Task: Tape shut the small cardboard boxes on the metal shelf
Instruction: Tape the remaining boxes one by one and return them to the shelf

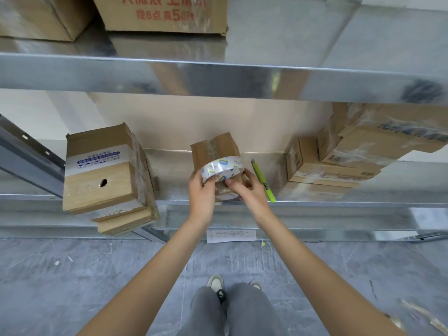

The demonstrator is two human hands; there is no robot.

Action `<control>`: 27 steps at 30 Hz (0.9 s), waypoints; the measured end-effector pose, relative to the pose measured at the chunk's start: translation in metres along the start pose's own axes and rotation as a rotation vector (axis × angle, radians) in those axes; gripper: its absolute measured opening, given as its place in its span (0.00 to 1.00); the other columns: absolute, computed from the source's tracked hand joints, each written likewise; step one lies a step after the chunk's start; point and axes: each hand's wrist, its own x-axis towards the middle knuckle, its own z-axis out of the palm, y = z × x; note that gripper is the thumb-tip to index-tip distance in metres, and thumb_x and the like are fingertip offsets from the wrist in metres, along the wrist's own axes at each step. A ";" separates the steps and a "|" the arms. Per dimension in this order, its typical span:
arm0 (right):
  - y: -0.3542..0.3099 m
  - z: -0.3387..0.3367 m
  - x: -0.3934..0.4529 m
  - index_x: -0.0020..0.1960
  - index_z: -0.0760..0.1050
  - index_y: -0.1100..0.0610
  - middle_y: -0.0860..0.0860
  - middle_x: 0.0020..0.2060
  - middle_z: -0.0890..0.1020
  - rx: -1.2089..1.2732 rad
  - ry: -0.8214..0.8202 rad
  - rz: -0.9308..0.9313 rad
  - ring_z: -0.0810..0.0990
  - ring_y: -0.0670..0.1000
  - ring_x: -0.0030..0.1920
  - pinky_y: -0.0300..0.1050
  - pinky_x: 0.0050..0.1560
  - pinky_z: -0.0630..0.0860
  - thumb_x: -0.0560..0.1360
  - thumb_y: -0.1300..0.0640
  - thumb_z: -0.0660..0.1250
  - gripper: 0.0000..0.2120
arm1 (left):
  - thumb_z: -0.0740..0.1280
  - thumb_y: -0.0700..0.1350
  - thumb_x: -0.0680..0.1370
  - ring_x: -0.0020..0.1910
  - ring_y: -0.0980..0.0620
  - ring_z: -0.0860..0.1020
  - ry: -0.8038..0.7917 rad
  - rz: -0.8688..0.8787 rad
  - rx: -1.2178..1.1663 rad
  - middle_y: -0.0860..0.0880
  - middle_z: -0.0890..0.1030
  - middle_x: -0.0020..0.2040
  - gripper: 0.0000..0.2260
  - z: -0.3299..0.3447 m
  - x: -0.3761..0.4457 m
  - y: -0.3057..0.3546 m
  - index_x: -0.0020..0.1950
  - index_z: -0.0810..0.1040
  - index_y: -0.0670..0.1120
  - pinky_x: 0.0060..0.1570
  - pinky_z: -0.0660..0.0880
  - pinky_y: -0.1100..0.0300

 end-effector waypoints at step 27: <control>0.017 0.008 -0.004 0.76 0.61 0.48 0.47 0.76 0.61 -0.202 0.138 -0.199 0.58 0.45 0.76 0.49 0.75 0.57 0.78 0.49 0.65 0.29 | 0.58 0.31 0.77 0.46 0.35 0.78 -0.144 0.360 0.919 0.35 0.78 0.51 0.09 -0.045 0.034 0.021 0.55 0.66 0.39 0.40 0.77 0.44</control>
